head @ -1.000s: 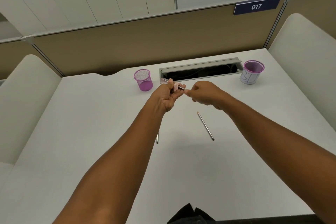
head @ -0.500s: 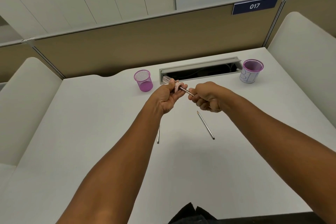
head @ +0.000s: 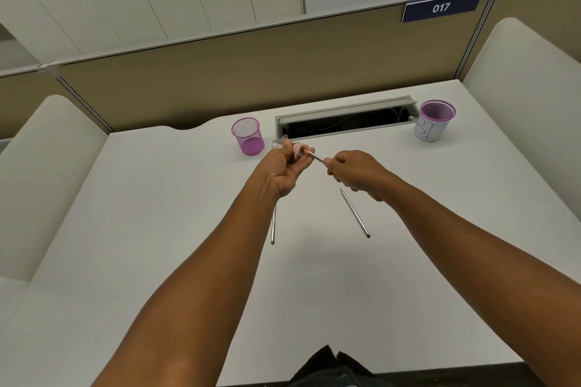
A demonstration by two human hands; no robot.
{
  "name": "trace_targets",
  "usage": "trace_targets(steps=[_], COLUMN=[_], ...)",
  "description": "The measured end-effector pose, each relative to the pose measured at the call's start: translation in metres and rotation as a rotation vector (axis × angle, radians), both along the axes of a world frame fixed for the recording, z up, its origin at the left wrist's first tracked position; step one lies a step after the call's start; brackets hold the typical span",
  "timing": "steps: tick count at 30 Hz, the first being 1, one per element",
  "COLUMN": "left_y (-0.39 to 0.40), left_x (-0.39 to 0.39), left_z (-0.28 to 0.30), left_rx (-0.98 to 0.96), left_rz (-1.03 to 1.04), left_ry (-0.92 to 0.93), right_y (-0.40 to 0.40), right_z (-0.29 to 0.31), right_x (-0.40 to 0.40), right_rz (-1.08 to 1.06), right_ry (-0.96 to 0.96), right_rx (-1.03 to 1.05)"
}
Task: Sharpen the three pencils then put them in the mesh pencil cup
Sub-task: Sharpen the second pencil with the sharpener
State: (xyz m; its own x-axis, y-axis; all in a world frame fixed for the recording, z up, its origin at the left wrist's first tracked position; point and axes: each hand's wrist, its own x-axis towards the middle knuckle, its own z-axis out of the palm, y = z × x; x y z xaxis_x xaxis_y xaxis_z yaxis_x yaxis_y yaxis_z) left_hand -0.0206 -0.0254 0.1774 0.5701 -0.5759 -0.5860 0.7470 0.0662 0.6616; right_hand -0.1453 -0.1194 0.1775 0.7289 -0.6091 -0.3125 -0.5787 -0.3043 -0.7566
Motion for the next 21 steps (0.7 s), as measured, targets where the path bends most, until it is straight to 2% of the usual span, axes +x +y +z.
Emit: trace_targets(steps=[6,10,13,15,17,18,19,21], left_y=[-0.001,-0.002,-0.005,-0.007,-0.008,-0.009,-0.009,-0.009], left_x=[0.0,-0.005,-0.008,-0.01,-0.011,-0.011,-0.011,-0.009], left_z=[-0.004,-0.006,-0.004,-0.003,-0.004,-0.004,-0.005,-0.006], left_rx=[0.018,0.037,0.023,0.019,0.023,0.027,0.033,0.047], left_rz=[-0.014,-0.047,-0.049,-0.043,-0.039,-0.039,-0.037,-0.033], left_ry=[-0.018,-0.053,-0.049,-0.047,-0.047,-0.045,-0.045,-0.053], right_y=[-0.001,0.001,0.005,0.001,-0.001,-0.002,-0.002,0.0], right_z=[-0.012,-0.01,-0.006,-0.003,0.007,0.012,0.015,0.015], right_x=[-0.001,0.004,0.007,0.011,0.013,0.013,0.012,0.011], right_rz=[-0.004,-0.029,-0.032,-0.087,-0.172,-0.183,-0.159,-0.08], right_ry=[-0.025,-0.078,-0.011,0.034,0.035,0.046,0.056,0.048], right_rx=[-0.115,-0.385,-0.509,-0.347,0.051,0.183,0.207,0.074])
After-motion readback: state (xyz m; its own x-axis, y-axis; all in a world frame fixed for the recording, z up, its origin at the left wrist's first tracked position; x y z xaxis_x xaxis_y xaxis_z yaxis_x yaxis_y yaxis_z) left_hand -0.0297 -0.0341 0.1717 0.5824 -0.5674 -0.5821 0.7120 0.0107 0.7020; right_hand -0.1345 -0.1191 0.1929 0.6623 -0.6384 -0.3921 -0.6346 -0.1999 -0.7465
